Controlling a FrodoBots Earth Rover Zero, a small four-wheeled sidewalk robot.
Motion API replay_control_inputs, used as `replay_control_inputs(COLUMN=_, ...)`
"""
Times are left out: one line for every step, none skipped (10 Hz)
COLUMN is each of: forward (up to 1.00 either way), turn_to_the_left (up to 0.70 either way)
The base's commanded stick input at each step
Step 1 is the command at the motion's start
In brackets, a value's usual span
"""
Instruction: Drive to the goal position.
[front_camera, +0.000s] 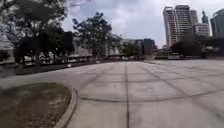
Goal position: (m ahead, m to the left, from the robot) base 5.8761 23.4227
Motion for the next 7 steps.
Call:
replay_control_inputs(forward=0.85, turn_to_the_left=0.00)
replay_control_inputs(forward=0.85, turn_to_the_left=0.00)
replay_control_inputs(forward=0.85, turn_to_the_left=0.08)
replay_control_inputs(forward=0.85, turn_to_the_left=0.34)
replay_control_inputs(forward=0.85, turn_to_the_left=0.34)
replay_control_inputs(forward=0.85, turn_to_the_left=0.34)
replay_control_inputs(forward=0.85, turn_to_the_left=0.34)
